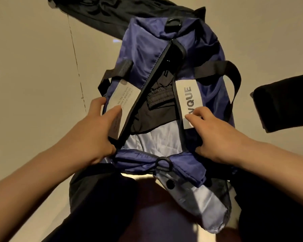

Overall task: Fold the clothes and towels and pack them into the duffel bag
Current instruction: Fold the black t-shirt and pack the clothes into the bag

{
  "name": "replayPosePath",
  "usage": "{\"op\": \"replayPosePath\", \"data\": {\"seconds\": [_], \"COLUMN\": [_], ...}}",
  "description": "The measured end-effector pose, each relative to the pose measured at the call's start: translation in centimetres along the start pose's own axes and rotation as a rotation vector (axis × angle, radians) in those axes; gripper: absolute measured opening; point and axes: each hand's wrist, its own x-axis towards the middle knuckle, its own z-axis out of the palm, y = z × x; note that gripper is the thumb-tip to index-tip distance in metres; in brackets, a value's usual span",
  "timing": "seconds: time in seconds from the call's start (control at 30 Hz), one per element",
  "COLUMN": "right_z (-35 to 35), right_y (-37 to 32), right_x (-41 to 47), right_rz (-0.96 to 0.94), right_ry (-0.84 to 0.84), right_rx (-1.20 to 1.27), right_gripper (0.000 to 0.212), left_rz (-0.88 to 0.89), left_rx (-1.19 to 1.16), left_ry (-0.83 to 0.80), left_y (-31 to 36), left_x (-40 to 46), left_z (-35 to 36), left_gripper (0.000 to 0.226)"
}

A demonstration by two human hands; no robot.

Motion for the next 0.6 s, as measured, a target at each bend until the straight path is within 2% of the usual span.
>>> {"op": "replayPosePath", "data": {"seconds": [0.07,0.13,0.23,0.33,0.4,0.5,0.6], "right_z": [0.5,0.5,0.4,0.1,0.3,0.7,0.9], "right_y": [0.8,2.3,4.8,8.3,11.2,16.5,21.3], "right_x": [0.0,-0.5,-1.3,-2.2,-2.4,-2.8,-3.5], "right_rz": [-0.032,-0.077,-0.138,-0.07,0.045,0.319,0.649], "right_ry": [0.0,0.022,0.163,0.275,0.402,0.61,0.563], "right_rx": [-0.018,0.015,0.144,0.367,0.443,0.43,0.421], "right_gripper": [0.069,0.08,0.079,0.079,0.079,0.059,0.058], "left_rz": [-0.006,0.059,0.266,0.554,0.694,0.828,0.937], "left_rx": [0.034,0.189,0.37,0.275,0.178,0.157,0.193], "left_ry": [0.02,0.126,0.361,0.376,0.305,0.24,0.229], "left_y": [0.8,1.9,3.8,8.1,11.5,15.9,19.6], "left_x": [0.0,0.1,0.8,2.4,3.3,4.8,6.7], "left_z": [0.4,0.3,0.1,0.9,2.0,3.2,4.2], "left_gripper": [0.097,0.099,0.083,0.061,0.057,0.058,0.055]}}
